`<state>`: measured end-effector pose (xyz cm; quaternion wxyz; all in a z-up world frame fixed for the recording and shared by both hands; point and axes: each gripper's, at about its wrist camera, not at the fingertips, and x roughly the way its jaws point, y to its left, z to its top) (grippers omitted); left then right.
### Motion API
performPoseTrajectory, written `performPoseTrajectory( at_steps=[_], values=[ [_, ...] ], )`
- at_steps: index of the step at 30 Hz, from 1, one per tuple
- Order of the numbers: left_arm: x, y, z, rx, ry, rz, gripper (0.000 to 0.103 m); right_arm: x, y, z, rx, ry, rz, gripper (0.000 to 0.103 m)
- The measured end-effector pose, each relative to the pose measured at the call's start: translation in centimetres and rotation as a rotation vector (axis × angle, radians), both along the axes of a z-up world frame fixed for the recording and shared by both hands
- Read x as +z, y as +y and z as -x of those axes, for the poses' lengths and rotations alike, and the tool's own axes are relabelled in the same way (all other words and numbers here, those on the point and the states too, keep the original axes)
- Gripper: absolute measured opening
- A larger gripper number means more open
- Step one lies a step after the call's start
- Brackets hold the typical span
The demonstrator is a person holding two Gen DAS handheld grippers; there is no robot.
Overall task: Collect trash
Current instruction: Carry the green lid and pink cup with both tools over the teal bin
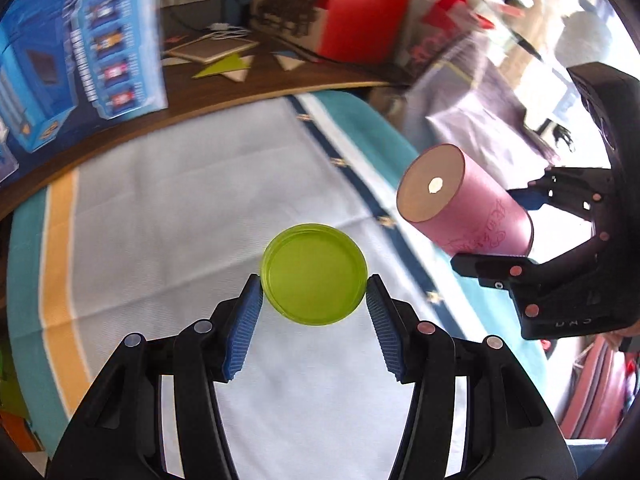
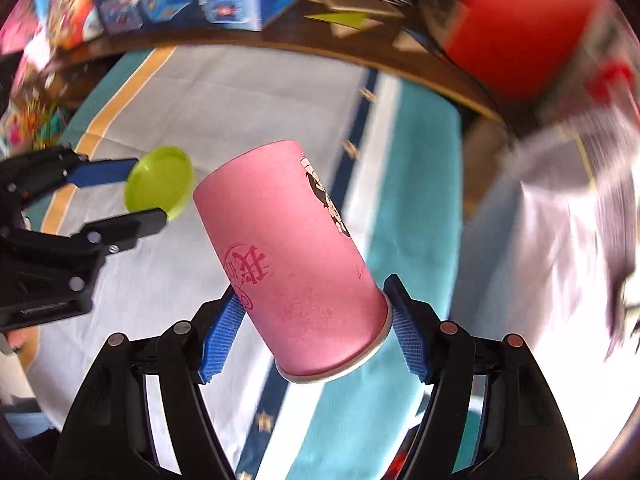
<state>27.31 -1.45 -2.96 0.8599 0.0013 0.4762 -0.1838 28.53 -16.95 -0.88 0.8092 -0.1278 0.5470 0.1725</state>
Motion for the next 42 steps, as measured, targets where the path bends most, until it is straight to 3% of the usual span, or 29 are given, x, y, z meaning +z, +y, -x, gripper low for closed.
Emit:
performPoseTrajectory(
  at_steps=[8,18,31,42],
  values=[
    [-0.2,-10.6,4.6,-0.168,0.026,0.017,0.055,-0.7,-11.9,7.0,-0.256,0.007,-0.171,0.067],
    [-1.3,-21.6,9.6,-0.344,0.062,-0.031,0.055,-3.9,-24.6,14.2,-0.513,0.035,-0.283,0.068],
    [-4.7,-32.5,12.4,-0.501,0.13,-0.126,0.056,-6.6,-32.9,18.4,-0.659,0.062,-0.389,0.069],
    [-5.9,-33.1,13.1,-0.47,0.162,-0.178,0.091,-7.8,-34.1,18.7,-0.672,0.097,-0.396,0.07]
  ],
)
